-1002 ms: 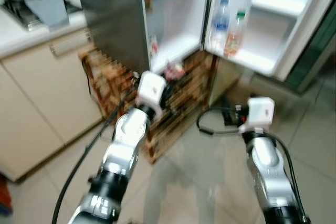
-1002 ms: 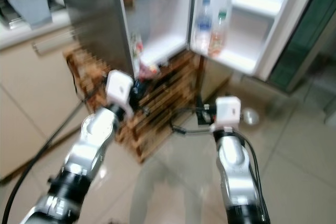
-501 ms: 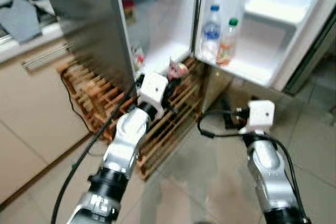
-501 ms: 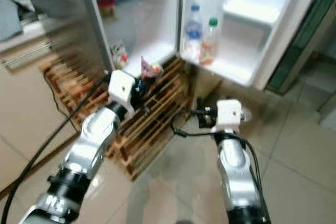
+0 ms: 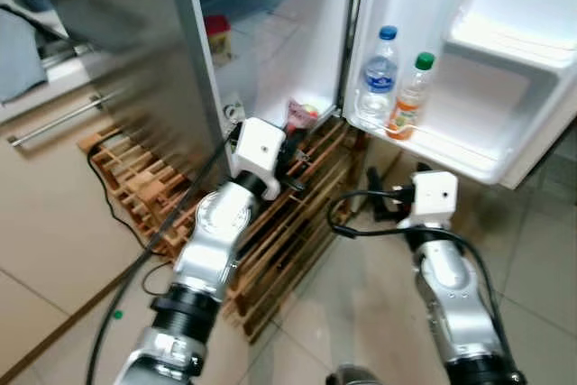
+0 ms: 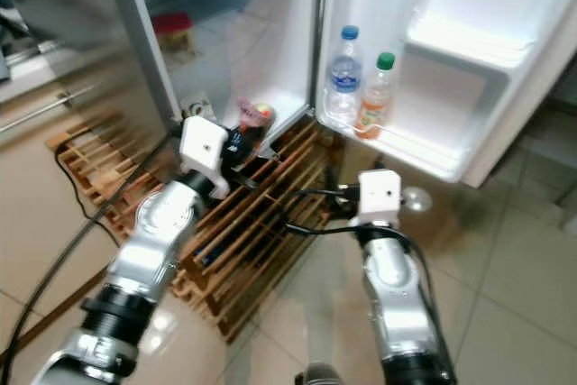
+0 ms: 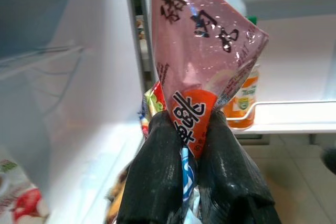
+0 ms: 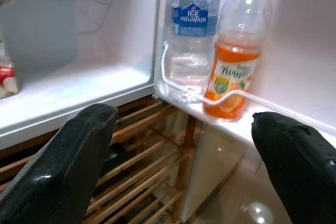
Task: Restocking fridge
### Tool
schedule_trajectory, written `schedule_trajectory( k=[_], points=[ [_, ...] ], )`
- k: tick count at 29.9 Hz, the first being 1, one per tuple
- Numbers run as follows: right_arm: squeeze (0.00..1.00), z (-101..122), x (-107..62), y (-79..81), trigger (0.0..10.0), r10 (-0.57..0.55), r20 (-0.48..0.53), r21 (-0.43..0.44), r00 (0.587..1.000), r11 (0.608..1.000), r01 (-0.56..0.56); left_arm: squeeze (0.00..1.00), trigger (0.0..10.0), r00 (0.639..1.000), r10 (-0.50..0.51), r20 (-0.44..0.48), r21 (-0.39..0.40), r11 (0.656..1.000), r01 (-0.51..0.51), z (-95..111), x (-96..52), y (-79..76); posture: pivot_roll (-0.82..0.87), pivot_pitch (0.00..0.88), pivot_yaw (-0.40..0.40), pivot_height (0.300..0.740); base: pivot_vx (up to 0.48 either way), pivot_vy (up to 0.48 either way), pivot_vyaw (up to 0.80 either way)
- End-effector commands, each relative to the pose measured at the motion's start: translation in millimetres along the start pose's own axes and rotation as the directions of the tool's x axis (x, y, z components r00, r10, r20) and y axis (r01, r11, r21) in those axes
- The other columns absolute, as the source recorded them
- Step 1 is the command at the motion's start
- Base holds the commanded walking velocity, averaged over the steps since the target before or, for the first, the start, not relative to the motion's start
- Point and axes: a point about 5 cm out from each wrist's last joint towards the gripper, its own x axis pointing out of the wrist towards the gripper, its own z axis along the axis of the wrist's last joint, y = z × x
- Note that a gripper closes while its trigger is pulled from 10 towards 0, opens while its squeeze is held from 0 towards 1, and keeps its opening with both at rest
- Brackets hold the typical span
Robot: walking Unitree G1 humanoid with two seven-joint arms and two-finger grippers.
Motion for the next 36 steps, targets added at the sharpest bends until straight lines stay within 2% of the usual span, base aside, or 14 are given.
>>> schedule_trajectory(
  k=[1, 10, 15, 20, 26, 36],
  points=[
    [0.0, 5, 2.2, 8.1, 10.0, 0.021, 0.018, 0.004, 1.0, 1.0, -0.021, 0.0, 10.0, 0.999, 0.038, 0.007, 0.016, 0.999, -0.038, 3, -3.4, 11.5, -0.15, 0.0, 0.02, 0.74, 0.296, -0.375, 0.69],
    [0.0, 3, 3.0, 7.0, 10.0, 0.04, 0.007, -0.012, 0.999, 0.999, -0.04, 0.0, 10.0, 0.997, 0.075, -0.012, -0.018, 0.997, -0.075, -2, -4.5, 14.8, -0.14, 0.0, -0.004, 0.74, 0.3, -0.371, 0.62],
    [0.0, 3, 3.3, 2.9, 10.0, 0.05, 0.002, -0.025, 0.999, 0.998, -0.05, 0.0, 10.0, 0.997, 0.081, -0.01, -0.034, 0.996, -0.081, -4, -6.7, 11.3, -0.13, 0.0, -0.022, 0.74, 0.302, -0.369, 0.58],
    [0.0, 3, 5.2, 1.2, 10.0, 0.057, -0.003, -0.029, 0.998, 0.998, -0.057, 0.0, 10.0, 0.997, 0.071, -0.014, -0.032, 0.997, -0.072, -5, -7.8, 5.9, -0.13, 0.0, -0.025, 0.74, 0.301, -0.37, 0.1],
    [0.0, 0, 3.8, 8.3, 10.0, 0.069, -0.01, -0.025, 0.998, 0.997, -0.069, 0.0, 10.0, 0.999, 0.032, -0.007, 0.003, 0.999, -0.032, -4, -7.9, 2.1, -0.12, 0.0, -0.018, 0.74, 0.299, -0.372, 0.58],
    [0.0, -5, 1.8, 6.5, 10.0, 0.067, -0.021, -0.011, 0.998, 0.998, -0.067, 0.0, 10.0, 1.0, -0.005, -0.007, 0.015, 1.0, 0.005, -4, -8.5, -4.2, -0.12, 0.0, -0.013, 0.74, 0.296, -0.374, 0.0]
  ],
)
